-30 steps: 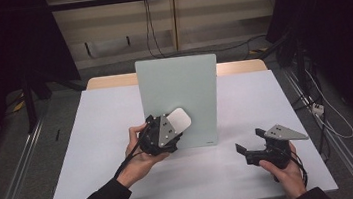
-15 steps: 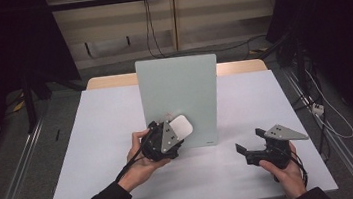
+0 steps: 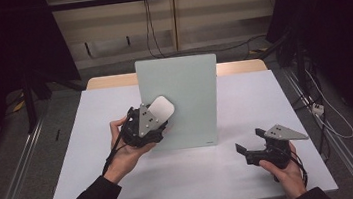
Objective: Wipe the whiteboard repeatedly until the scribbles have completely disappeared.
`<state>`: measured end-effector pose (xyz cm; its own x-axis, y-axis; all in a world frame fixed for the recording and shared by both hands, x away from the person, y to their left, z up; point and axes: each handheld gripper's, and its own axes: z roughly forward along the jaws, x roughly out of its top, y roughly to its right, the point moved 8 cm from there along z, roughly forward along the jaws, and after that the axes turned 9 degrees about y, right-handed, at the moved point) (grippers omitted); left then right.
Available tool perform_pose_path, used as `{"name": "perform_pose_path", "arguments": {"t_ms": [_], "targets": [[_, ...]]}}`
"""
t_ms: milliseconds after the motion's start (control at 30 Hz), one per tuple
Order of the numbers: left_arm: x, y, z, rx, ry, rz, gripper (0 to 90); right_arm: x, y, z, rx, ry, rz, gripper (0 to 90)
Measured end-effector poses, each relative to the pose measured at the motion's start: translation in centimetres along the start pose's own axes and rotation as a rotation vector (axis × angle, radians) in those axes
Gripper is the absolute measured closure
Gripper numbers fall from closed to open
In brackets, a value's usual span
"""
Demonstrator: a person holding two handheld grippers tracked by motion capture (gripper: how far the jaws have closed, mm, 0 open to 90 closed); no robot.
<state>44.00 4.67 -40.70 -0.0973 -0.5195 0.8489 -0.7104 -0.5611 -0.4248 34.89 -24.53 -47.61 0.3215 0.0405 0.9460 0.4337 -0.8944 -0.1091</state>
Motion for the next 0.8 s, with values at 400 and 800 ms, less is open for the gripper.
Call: {"name": "perform_pose_path", "arguments": {"t_ms": [400,800], "targets": [[-3.1,4.1,0.5,-0.094,-0.085,0.095,30.4,0.0,0.0,0.0,-0.001,-0.001,0.002,7.7],[-4.7,7.6,1.4,-0.190,-0.141,0.135,30.4,0.0,0.0,0.0,0.001,-0.001,0.000,7.7]]}}
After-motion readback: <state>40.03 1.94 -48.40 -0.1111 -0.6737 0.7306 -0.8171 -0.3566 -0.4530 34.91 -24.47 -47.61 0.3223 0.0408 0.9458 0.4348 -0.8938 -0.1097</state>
